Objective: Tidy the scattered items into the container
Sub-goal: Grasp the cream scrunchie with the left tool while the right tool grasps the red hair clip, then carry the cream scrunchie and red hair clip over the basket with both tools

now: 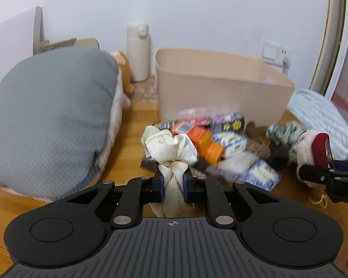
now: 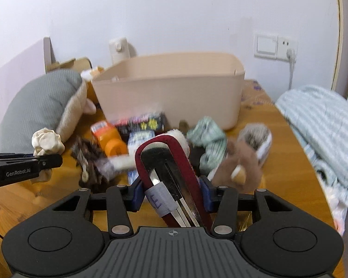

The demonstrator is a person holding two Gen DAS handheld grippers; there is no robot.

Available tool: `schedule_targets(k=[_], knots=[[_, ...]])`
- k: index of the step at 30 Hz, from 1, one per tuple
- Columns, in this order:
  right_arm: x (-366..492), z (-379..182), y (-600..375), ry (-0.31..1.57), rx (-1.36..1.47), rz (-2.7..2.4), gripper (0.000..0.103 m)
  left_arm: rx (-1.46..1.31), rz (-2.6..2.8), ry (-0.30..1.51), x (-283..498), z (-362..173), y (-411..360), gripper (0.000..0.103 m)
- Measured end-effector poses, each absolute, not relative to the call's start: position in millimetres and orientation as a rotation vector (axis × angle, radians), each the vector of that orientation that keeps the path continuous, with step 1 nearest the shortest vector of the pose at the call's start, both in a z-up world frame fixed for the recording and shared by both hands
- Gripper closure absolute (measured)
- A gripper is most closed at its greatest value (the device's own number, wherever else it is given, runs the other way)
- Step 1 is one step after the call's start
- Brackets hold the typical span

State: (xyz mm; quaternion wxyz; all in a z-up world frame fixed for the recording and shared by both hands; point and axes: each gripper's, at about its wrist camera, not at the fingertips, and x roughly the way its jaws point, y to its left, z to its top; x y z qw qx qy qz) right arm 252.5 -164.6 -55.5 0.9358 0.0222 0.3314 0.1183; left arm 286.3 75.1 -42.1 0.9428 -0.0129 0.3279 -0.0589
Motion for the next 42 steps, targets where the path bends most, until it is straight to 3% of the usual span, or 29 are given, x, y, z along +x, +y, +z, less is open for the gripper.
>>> schedule_targets(k=[18, 42], knots=[[294, 26, -179, 0.486, 0.031, 0.247, 0.058, 0.022, -0.152, 0.491, 326, 48, 38, 0.088], [425, 45, -177, 0.485, 0.109, 0.24, 0.058, 0.054, -0.038, 0.477, 465, 32, 14, 0.088]])
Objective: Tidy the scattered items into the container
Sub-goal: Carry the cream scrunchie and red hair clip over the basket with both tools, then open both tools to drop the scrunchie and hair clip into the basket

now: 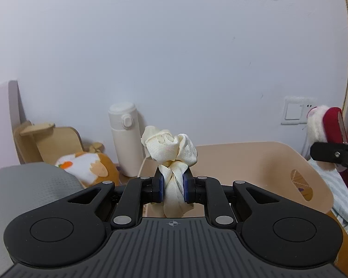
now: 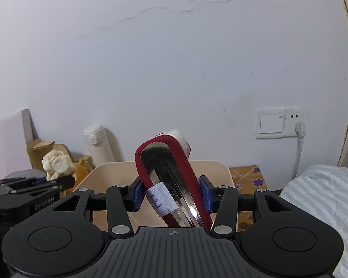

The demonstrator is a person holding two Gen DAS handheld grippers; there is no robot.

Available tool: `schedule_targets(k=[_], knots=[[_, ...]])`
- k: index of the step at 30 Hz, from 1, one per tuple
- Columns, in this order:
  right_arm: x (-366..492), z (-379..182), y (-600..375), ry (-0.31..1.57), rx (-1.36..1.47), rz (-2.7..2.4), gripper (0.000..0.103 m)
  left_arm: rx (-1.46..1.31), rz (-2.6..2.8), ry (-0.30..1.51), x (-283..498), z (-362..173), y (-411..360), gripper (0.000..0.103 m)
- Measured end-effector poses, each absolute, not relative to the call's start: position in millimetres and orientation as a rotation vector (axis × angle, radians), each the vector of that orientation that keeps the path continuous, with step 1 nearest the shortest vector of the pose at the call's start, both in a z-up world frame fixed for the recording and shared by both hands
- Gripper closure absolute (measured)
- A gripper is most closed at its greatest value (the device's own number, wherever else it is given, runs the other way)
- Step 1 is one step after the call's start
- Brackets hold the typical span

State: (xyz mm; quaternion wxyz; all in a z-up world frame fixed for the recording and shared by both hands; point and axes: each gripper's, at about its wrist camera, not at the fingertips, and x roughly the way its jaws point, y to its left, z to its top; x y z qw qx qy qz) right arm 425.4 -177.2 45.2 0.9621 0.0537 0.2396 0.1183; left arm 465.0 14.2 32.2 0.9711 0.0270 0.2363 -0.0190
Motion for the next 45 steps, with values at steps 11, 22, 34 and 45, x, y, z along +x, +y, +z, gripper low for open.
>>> schedule_targets(k=[11, 22, 34, 45], knots=[[490, 16, -165, 0.625, 0.131, 0.243, 0.058, 0.059, -0.065, 0.638, 515, 4, 3, 0.088], [529, -32, -139, 0.822, 0.03, 0.239, 0.058, 0.035, -0.058, 0.83, 547, -29, 10, 0.088], [535, -52, -138, 0.927, -0.024, 0.231, 0.056, 0.06, -0.099, 0.963, 553, -51, 5, 0.079], [523, -37, -153, 0.892, -0.017, 0.245, 0.04, 0.048, -0.138, 0.906, 538, -31, -2, 0.04]])
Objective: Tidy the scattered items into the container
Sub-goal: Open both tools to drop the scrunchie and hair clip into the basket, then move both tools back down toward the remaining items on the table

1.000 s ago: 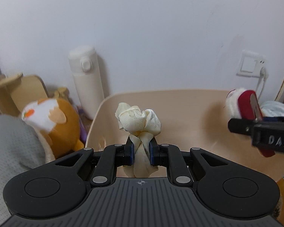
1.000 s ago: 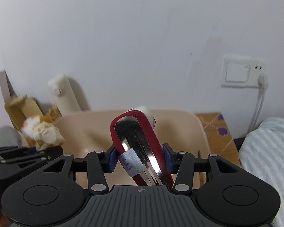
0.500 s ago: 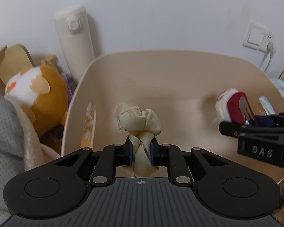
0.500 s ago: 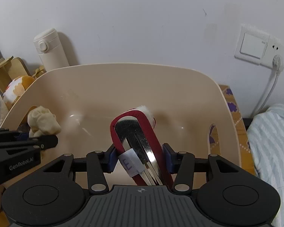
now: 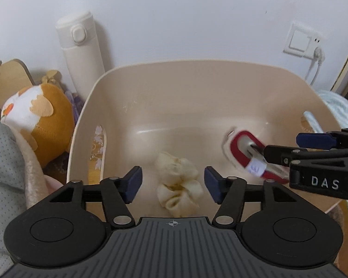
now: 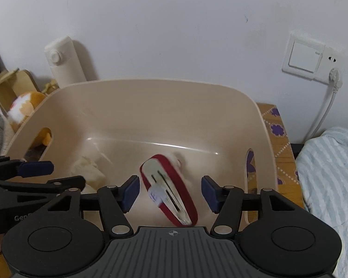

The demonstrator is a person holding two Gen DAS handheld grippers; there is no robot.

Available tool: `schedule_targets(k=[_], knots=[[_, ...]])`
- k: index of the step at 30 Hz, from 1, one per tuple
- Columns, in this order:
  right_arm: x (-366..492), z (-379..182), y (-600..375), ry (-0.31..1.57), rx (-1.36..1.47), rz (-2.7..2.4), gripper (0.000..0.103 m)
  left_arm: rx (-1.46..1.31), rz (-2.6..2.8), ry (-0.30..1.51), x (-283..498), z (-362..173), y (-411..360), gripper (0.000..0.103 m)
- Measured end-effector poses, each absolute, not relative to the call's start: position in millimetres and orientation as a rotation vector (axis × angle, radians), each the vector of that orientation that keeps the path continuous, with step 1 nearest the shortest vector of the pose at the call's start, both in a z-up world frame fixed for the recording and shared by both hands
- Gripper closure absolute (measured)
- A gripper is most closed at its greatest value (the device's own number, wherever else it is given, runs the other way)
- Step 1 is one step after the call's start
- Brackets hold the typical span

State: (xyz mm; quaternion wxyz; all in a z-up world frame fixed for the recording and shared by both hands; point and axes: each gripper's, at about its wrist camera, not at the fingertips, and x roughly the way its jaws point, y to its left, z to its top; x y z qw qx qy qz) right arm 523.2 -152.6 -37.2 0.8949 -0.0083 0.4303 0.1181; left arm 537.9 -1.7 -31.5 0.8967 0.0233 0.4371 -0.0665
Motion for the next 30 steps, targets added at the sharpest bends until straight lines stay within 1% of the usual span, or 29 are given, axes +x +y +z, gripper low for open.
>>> schedule_targets(k=[1, 3, 5, 8, 10, 14, 17, 22, 26, 30], knots=[[520, -34, -154, 0.88, -0.015, 0.25, 0.039, 0.046, -0.14, 0.9, 536, -28, -2, 0.039], [512, -26, -157, 0.844, -0.018, 0.242, 0.023, 0.05, -0.138, 0.884, 531, -22, -3, 0.034], [503, -18, -162, 0.803, -0.021, 0.237, 0.018, 0.057, -0.141, 0.86, 526, -16, -2, 0.033], [488, -6, -172, 0.773, -0.004, 0.242, 0.017, 0.057, -0.14, 0.829, 515, -4, 0, 0.029], [479, 3, -179, 0.752, 0.003, 0.24, 0.016, 0.052, -0.141, 0.812, 505, 4, 1, 0.029], [459, 18, -189, 0.708, 0.016, 0.241, 0.009, 0.056, -0.143, 0.78, 483, 17, 4, 0.029], [441, 27, -194, 0.662, 0.015, 0.24, 0.006, 0.055, -0.143, 0.762, 467, 23, 7, 0.028], [405, 37, -196, 0.596, 0.011, 0.232, 0.002, 0.062, -0.149, 0.717, 431, 23, 10, 0.028], [377, 37, -200, 0.578, 0.021, 0.245, 0.0, 0.046, -0.163, 0.707, 404, 19, 14, 0.028], [352, 36, -212, 0.577, 0.052, 0.235, 0.0, 0.047, -0.163, 0.703, 378, 15, 14, 0.028]])
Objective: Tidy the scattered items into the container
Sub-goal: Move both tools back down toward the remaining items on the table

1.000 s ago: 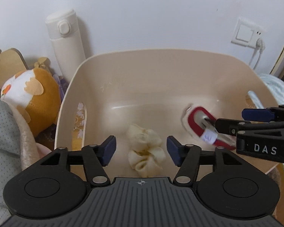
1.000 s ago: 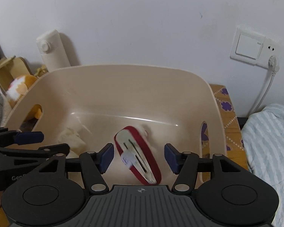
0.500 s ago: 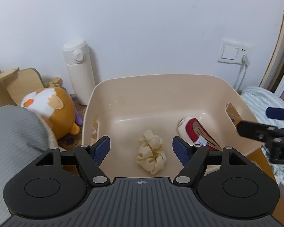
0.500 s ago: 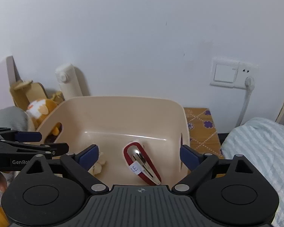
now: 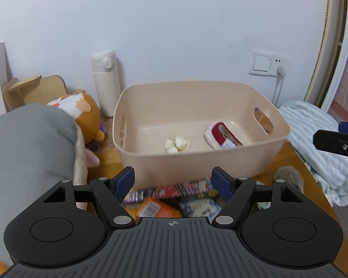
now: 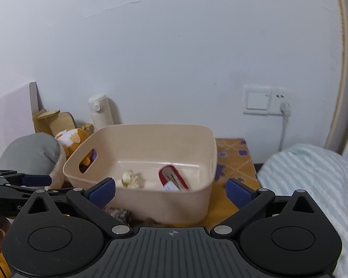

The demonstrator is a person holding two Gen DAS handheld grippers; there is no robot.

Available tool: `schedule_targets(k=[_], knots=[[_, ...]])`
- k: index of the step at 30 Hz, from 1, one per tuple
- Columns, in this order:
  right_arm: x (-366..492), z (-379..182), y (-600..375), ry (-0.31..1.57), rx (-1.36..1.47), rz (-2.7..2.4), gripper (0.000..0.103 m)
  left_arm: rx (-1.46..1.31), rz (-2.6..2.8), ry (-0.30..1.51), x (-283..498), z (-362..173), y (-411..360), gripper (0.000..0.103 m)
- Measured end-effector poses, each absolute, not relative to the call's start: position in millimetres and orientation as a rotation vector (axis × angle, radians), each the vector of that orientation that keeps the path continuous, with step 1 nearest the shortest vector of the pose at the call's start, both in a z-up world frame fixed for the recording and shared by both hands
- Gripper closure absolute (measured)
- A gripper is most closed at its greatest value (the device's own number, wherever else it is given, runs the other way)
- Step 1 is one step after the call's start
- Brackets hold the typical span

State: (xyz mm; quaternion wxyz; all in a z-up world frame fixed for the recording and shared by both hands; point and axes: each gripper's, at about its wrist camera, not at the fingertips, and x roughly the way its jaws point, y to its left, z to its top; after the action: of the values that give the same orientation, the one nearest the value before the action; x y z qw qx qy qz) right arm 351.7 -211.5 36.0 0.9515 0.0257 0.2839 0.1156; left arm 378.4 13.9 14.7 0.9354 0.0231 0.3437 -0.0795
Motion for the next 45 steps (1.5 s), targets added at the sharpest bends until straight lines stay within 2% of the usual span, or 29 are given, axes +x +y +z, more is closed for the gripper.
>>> schedule_targets(k=[17, 33, 45], knots=[[271, -1, -266, 0.625, 0.149, 0.152, 0.0, 0.049, -0.144, 0.696, 305, -8, 16, 0.028], [265, -44, -250, 0.678, 0.091, 0.123, 0.0, -0.102, -0.137, 0.778, 303, -70, 38, 0.028], [281, -61, -243, 0.671, 0.099, 0.085, 0.0, -0.225, -0.065, 0.762, 322, -78, 68, 0.028]])
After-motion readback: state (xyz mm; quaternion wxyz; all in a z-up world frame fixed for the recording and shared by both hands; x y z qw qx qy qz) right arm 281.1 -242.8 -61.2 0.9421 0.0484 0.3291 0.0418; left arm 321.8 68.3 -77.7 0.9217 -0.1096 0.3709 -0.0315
